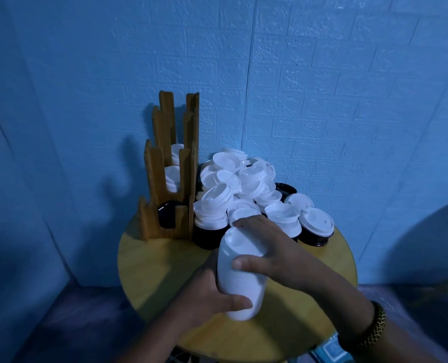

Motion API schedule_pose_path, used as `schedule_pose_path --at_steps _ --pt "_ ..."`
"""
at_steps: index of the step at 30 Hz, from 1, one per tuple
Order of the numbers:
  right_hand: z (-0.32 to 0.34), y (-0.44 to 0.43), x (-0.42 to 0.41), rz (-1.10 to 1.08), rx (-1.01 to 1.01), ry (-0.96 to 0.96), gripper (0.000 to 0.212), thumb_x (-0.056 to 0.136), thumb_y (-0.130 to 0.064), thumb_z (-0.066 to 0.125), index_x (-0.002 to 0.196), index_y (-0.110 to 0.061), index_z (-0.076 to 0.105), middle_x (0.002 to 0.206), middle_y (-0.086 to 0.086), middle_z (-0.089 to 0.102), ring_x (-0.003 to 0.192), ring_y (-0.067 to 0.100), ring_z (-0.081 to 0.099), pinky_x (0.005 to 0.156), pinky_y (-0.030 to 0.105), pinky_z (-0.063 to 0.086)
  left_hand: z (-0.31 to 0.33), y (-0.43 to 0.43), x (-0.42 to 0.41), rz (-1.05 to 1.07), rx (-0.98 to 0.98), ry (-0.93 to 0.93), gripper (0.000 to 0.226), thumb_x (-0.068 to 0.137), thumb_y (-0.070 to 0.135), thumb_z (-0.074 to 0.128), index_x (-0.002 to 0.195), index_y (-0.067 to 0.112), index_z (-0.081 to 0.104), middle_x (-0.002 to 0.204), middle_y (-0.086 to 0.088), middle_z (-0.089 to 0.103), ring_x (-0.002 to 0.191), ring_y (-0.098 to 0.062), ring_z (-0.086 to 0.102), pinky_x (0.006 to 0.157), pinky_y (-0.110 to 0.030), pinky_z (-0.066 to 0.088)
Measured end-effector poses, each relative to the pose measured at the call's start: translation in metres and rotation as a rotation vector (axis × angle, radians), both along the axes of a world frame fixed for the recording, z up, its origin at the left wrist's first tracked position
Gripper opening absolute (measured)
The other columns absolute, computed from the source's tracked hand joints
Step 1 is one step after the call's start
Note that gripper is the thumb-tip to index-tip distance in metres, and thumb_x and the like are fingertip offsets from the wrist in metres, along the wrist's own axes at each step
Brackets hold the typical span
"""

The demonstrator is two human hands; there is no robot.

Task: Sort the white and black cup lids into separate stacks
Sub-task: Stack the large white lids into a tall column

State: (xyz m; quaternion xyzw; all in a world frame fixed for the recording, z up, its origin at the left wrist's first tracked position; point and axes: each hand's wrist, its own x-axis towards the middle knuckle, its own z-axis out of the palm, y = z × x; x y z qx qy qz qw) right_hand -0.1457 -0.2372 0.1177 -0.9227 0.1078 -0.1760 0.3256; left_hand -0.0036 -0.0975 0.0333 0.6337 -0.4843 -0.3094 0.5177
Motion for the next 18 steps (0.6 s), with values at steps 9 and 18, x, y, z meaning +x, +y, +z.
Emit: schedule_pose_path --at_steps 9,18 --pt "-0.008 -0.092 0.000 -0.442 -0.412 0.343 0.067 0.094 -0.074 0.018 0.110 -0.035 0.070 0.141 -0.009 0.053 0.136 0.021 0.036 0.107 0.049 0.029 -0.002 -0.001 0.001 -0.027 0.036 0.008 0.088 0.064 0.045 0.096 0.135 0.056 0.044 0.127 0.028 0.063 0.118 0.000 0.062 0.095 -0.029 0.057" --pt "-0.015 -0.095 -0.010 -0.408 -0.359 -0.085 0.024 0.099 -0.035 0.052 0.091 -0.025 0.071 0.094 -0.014 0.070 0.092 0.008 0.061 0.081 0.035 0.046 -0.003 0.000 0.001 -0.020 0.018 0.002 0.089 0.061 0.051 0.095 0.132 0.059 0.043 0.127 0.028 0.063 0.119 0.000 0.061 0.098 -0.032 0.055"
